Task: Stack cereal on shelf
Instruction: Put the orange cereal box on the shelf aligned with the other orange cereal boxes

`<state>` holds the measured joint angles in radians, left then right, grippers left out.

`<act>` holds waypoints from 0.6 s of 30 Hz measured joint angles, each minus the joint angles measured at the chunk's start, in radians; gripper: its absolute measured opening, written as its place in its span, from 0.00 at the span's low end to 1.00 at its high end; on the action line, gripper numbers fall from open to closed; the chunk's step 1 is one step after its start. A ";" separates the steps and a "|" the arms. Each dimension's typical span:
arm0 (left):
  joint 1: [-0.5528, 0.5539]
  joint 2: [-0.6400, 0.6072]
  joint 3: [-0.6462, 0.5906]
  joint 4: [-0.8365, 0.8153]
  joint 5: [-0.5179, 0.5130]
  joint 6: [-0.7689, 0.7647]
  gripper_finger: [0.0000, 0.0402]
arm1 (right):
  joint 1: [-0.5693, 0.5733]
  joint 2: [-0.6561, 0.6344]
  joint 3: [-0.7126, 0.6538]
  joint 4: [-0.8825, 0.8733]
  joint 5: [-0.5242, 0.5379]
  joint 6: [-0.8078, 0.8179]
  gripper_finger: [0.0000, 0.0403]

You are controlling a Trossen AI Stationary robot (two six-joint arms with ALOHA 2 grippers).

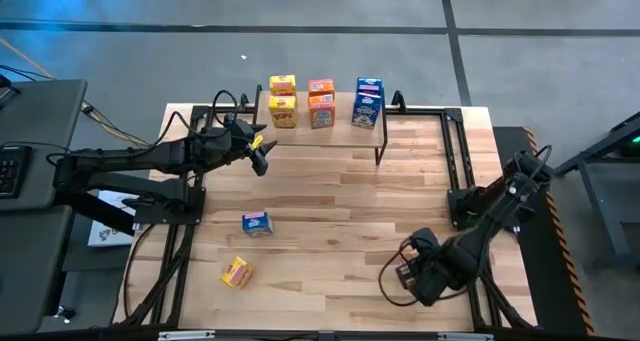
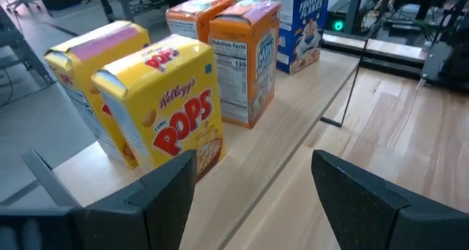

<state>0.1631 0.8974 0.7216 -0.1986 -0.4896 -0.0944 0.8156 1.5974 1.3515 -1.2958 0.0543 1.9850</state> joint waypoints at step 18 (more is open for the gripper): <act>0.000 0.000 0.000 0.138 0.072 0.001 0.65 | -0.377 0.000 0.181 -0.100 0.049 -0.761 0.32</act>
<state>0.1631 0.8974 0.7216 -0.0608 -0.4173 -0.0933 0.4391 1.5970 1.5324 -1.3956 0.1034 1.2240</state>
